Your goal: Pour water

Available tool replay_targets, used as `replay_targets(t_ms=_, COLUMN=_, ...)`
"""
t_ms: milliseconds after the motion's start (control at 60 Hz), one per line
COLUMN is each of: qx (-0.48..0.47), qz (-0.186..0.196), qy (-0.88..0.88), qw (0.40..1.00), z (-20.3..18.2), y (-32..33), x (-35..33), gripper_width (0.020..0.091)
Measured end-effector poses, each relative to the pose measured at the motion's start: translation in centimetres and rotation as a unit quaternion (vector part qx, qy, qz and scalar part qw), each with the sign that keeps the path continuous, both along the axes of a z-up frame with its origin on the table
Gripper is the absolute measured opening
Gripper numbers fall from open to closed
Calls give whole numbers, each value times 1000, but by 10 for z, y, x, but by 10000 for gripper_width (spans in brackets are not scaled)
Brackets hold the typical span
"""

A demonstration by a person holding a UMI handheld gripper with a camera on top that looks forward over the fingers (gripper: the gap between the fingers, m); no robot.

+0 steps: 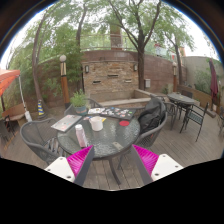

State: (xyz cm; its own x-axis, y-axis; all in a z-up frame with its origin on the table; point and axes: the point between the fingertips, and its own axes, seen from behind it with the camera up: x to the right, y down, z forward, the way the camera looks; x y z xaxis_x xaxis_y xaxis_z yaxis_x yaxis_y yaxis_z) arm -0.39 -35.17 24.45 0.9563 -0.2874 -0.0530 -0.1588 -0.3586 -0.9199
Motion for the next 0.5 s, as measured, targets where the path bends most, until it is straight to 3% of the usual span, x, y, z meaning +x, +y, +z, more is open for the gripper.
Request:
replay_targets(t_ms=200, qx=9, qz=-27, qy=-28, qw=999, z=13, y=-6, x=-5, gripper_width=832)
replay_targets(t_ms=500, qx=3, qz=-30, qy=-50, qw=998, z=-1, y=-26, x=-55, gripper_width=809)
